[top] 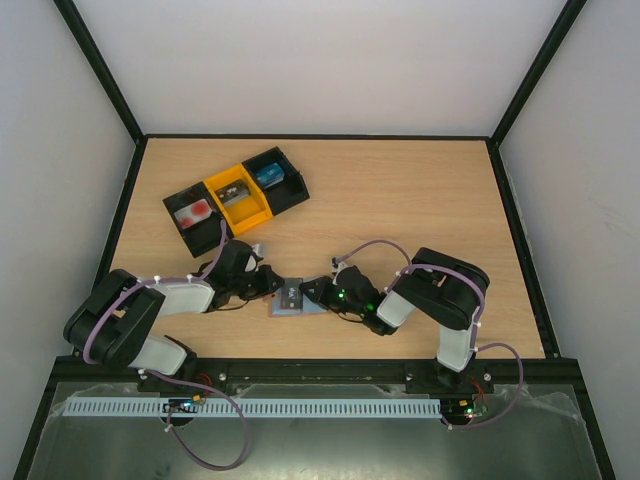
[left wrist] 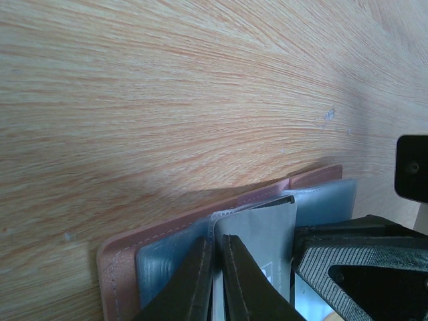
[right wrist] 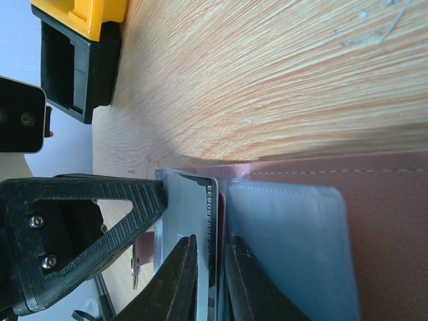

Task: Take the credit cards out of the card holder

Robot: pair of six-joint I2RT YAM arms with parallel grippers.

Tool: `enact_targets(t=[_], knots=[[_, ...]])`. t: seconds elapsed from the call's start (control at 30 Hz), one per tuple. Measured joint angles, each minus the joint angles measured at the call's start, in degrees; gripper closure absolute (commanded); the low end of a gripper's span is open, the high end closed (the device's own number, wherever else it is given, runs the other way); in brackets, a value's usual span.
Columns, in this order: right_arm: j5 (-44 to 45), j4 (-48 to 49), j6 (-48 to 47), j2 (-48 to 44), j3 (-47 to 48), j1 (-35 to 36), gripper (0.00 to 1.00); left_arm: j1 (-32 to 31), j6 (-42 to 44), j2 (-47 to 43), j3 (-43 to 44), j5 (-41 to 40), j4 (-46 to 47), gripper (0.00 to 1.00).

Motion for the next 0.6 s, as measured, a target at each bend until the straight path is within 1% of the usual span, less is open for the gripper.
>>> enact_targets(t=[0.17, 0.3, 0.33, 0.43, 0.6], knots=[[0.0, -0.04, -0.31, 0.0, 0.0, 0.0, 0.88, -0.02, -0.02, -0.2, 0.0, -0.17, -0.22, 0.93], [-0.04, 0.15, -0.17, 0.17, -0.09, 0.0, 0.97, -0.02, -0.02, -0.31, 0.0, -0.2, -0.46, 0.93], [-0.07, 0.35, -0.02, 0.37, -0.24, 0.0, 0.98, -0.02, -0.02, -0.31, 0.0, -0.22, -0.48, 0.92], [-0.24, 1.64, 0.44, 0.52, -0.81, 0.0, 0.98, -0.02, -0.07, -0.31, 0.0, -0.15, -0.42, 0.86], [-0.63, 4.35, 0.96, 0.57, -2.45, 0.02, 0.98, -0.02, -0.09, -0.66, 0.0, -0.22, -0.31, 0.83]])
